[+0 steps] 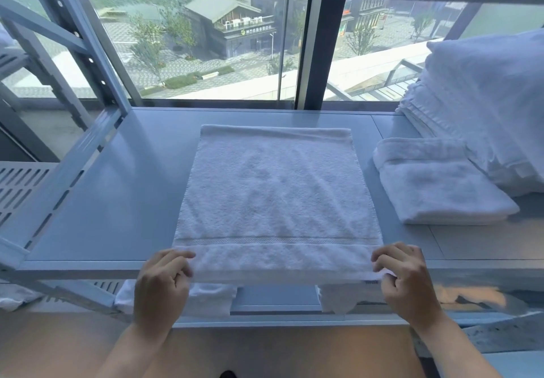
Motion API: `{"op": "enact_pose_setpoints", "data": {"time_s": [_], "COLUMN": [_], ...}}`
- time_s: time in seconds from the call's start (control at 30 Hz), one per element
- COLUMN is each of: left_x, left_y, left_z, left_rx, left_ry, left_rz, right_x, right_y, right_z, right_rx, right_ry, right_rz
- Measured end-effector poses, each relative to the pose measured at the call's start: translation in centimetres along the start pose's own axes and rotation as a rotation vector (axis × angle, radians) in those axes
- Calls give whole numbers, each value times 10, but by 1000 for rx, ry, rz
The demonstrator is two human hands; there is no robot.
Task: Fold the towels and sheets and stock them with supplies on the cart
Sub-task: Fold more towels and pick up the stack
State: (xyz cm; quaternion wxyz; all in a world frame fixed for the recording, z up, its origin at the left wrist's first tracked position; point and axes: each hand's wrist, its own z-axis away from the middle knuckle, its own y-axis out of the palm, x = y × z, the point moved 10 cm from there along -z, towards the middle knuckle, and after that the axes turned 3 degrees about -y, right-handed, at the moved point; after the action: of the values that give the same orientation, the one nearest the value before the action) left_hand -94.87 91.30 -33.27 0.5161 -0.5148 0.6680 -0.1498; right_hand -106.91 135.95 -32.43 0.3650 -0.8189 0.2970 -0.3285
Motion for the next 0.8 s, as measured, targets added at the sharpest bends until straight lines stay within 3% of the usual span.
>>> {"op": "enact_pose_setpoints", "data": {"time_s": [0.1, 0.27, 0.37, 0.57, 0.7, 0.8], "left_x": [-38, -96, -86, -59, -93, -110], "left_y": [30, 142, 177, 141, 108, 137], "left_z": [-27, -72, -74, -28, -27, -43], "left_rx": [74, 484, 627, 601, 324, 443], "left_ry": [47, 150, 145, 94, 104, 120], "left_rz": [46, -189, -317, -283, -160, -211], "right_x": [29, 46, 18, -10, 22, 40], "right_y": [19, 127, 154, 136, 125, 116], "right_z": [-40, -117, -133, -83, -26, -17], "right_rx": [32, 458, 563, 570, 569, 515], "right_ry": [8, 149, 223, 235, 214, 263], "right_rz": [-102, 1, 76, 130, 147, 140]}}
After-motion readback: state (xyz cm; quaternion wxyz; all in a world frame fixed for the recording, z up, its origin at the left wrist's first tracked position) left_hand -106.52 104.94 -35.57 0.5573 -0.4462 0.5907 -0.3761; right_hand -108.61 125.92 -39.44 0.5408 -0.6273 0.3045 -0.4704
